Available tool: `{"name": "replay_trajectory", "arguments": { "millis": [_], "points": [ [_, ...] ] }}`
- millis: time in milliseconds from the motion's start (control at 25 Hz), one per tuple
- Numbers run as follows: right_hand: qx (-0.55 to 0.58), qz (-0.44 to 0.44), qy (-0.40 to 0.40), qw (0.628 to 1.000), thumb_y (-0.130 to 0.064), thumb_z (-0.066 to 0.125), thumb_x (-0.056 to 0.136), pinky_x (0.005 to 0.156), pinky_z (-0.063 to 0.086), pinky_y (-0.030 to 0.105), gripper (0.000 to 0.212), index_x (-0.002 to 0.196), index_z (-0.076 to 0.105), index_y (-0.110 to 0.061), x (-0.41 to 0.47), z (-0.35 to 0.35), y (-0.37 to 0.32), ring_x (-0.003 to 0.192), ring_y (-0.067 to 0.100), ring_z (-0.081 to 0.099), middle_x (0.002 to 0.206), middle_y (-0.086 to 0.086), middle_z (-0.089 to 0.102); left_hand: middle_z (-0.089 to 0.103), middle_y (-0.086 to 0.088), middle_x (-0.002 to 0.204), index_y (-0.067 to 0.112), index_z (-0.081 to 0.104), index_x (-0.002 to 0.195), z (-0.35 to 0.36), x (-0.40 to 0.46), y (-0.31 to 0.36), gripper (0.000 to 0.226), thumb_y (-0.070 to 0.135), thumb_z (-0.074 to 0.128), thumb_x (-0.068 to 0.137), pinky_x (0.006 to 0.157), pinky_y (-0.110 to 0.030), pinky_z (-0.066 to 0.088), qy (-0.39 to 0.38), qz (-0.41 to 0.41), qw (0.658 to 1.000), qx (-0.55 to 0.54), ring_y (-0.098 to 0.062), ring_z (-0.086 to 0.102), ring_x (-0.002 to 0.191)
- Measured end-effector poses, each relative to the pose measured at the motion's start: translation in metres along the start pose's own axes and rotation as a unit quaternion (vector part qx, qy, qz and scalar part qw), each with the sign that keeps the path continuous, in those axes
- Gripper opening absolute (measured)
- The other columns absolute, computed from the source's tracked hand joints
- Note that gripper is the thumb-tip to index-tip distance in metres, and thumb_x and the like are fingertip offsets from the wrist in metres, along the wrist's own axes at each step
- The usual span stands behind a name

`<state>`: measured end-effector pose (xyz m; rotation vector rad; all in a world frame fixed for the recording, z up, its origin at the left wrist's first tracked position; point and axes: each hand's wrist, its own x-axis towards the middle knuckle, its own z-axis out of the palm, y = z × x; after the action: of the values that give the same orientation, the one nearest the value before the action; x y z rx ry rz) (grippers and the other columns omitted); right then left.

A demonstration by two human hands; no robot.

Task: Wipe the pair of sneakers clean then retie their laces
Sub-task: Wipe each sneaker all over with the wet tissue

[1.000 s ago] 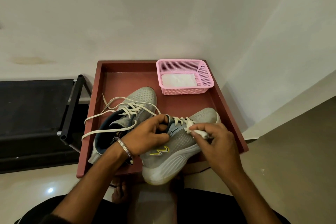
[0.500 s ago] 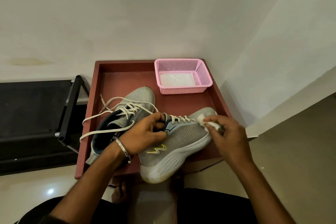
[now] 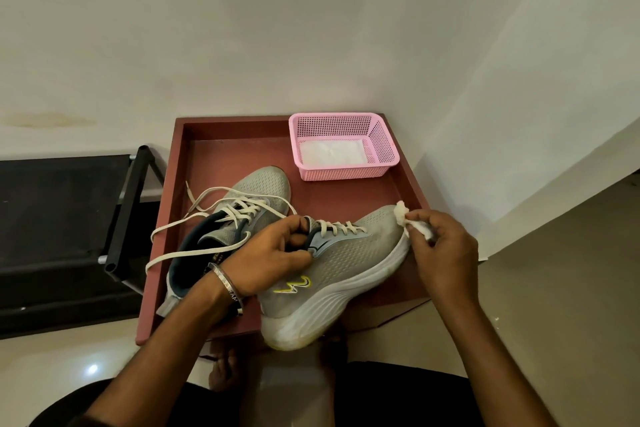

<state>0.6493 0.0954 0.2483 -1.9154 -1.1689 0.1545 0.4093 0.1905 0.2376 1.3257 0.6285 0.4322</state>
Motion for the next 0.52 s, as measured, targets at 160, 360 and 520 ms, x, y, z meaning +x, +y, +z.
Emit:
{"name": "replay_trajectory", "arguments": {
  "millis": [160,360,520],
  "points": [
    [0.053,0.008,-0.077,0.996,-0.006,0.072,0.083,0.075,0.053,0.019,0.023,0.098,0.075,-0.024,-0.021,0.002,-0.008,0.093,0.005,0.065,0.099,-0.013,0.071,0.073,-0.006,0.101,0.002,0.054,0.111,0.001,0.0,0.0,0.036,0.002,0.053,0.076,0.07,-0.02,0.052,0.004,-0.001,1.0,-0.002,-0.011,0.066,0.085],
    [0.061,0.036,-0.047,0.996,-0.012,0.073,0.085,0.076,0.055,0.024,0.019,0.093,0.072,-0.029,-0.004,-0.006,0.003,0.09,0.003,0.066,0.095,-0.015,0.071,0.074,-0.004,0.096,0.005,0.056,0.109,0.0,0.002,0.001,0.032,0.0,0.054,0.077,0.068,-0.019,0.053,0.008,-0.012,1.0,-0.001,-0.01,0.068,0.081],
    [0.12,0.106,-0.025,0.987,-0.013,0.072,0.086,0.076,0.057,0.026,0.016,0.094,0.072,-0.027,-0.005,0.0,0.004,0.085,0.003,0.066,0.09,-0.016,0.071,0.054,-0.014,0.085,-0.002,0.058,0.111,0.003,0.002,0.002,0.037,0.026,0.063,0.088,0.059,-0.027,0.04,0.069,-0.033,0.997,0.014,-0.021,0.048,0.069]
  ]
}}
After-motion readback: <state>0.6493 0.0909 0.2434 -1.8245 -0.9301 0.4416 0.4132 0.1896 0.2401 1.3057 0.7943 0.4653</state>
